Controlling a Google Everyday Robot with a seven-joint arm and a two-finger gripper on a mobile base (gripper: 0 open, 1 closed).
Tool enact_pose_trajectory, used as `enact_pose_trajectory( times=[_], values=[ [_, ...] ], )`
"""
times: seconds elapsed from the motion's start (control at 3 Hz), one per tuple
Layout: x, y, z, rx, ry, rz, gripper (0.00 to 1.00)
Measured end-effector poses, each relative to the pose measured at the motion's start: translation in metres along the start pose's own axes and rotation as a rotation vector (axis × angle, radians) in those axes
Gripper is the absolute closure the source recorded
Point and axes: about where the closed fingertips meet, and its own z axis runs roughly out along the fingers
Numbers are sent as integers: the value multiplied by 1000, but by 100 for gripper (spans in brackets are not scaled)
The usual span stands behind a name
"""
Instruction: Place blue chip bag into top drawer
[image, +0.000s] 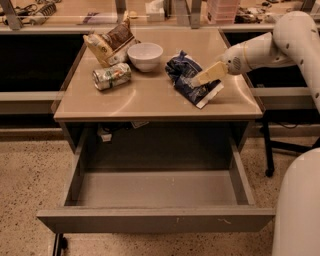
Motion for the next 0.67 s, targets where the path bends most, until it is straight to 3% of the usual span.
enact_pose_trajectory(
  times=[0.33, 0.67],
  values=[
    [1, 5, 15, -39, -6, 7, 0],
    [1, 5, 16, -40, -6, 7, 18]
  ],
)
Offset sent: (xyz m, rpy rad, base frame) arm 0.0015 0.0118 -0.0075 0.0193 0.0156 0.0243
